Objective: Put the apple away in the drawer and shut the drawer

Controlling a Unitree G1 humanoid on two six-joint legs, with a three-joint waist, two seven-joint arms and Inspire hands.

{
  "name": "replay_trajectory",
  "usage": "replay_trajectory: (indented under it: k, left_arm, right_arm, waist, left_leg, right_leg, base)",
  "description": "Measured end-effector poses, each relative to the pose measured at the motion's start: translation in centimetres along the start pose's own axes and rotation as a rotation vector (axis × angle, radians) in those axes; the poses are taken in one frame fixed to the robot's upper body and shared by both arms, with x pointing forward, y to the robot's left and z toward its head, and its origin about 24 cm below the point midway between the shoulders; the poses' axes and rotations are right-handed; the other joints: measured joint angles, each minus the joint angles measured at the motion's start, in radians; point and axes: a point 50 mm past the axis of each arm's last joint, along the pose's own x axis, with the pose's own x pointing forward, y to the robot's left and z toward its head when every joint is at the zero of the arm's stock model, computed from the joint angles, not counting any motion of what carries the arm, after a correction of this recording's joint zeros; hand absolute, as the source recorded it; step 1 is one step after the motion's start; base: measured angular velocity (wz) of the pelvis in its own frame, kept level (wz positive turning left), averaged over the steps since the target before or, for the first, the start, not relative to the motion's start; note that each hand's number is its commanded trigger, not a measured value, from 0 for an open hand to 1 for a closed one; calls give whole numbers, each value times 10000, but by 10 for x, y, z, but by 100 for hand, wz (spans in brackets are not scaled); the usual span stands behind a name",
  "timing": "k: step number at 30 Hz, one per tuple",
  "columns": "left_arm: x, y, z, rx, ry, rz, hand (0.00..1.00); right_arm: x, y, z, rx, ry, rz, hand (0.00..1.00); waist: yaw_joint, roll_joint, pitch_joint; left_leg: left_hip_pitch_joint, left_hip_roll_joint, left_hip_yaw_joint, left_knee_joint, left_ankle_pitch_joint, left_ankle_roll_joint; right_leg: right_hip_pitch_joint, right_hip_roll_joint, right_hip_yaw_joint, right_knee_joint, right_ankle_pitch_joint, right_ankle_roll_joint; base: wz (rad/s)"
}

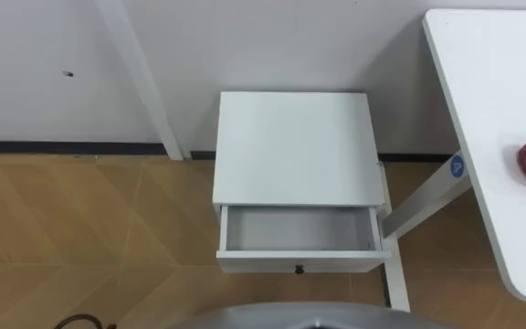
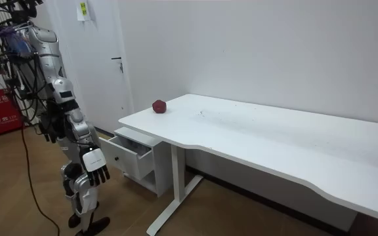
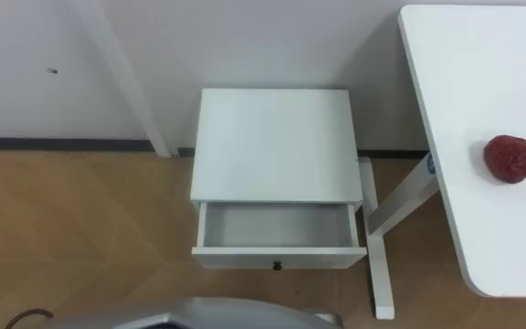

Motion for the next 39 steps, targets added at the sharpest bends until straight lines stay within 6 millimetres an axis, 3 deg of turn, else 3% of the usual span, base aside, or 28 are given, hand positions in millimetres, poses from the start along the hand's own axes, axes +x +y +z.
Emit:
replay_trajectory:
  k: [7, 10, 13, 18, 23, 27, 34, 39]
  left_arm:
    - [0, -1, 4, -45, -40, -151, 0]
    - [1, 1, 6, -118, -115, -92, 0]
    - [1, 1, 5, -160, -115, -53, 0]
    - [1, 12, -2, -1040, 108, 509, 0]
    - [0, 16, -8, -1313, 175, 936, 0]
    - [0, 21, -14, -1629, 313, 1167, 0]
    - [-2, 33, -10, -1901, -151, 1663, 0]
    - [-4, 45, -3, -1950, -794, 2092, 0]
  right_arm:
    - [0, 0, 3, 633, -72, 14, 0]
    - [0, -3, 2, 2774, -118, -90, 0]
    - [0, -6, 2, 5895, -110, -234, 0]
    - [-1, -20, 8, 12810, -571, -471, 0]
    - [-4, -35, 24, 16716, -1245, -425, 0]
    - [-9, -55, 32, 19292, -2076, -744, 0]
    - [-27, -91, 60, 20411, -3244, -1482, 0]
    - [-66, -136, 100, 20837, -5319, -1746, 0]
  waist:
    - [-24, -38, -7]
    - [-42, -44, -11]
    - [-142, -58, -18]
    - [-443, -85, -19]
    - [-771, -72, -48]
    - [-852, -186, -172]
    - [-959, -313, -160]
    - [-1092, -508, -154]
  left_leg:
    - [-70, 1, -1, 35, 0, 0]
    - [-55, 2, 3, 75, 0, 0]
    - [-15, 2, 25, 54, 0, 0]
    - [-22, 4, 99, 57, -4, 6]
    - [-65, 7, 167, 40, -16, 24]
    - [-196, 23, 268, 73, -13, 23]
    - [-198, 24, 341, 69, -12, 25]
    - [-333, 37, 364, 63, 1, 22]
  right_leg:
    - [-62, 5, -5, -6, 0, 0]
    - [-48, -29, -45, 0, 0, 0]
    - [-36, -4, 3, 1, 1, 0]
    - [-34, 6, 2, -1, 2, 1]
    - [-103, -1, 1, 21, 1, 1]
    - [-230, -6, -6, 27, 1, 1]
    - [-255, 13, 251, 27, 1, 2]
    - [-438, 19, 245, 79, 0, 6]
  base:
    - [0]
    - [0]
    - [0]
    - [-3]
    - [-6]
    - [-6]
    - [-3]
    - [-3]
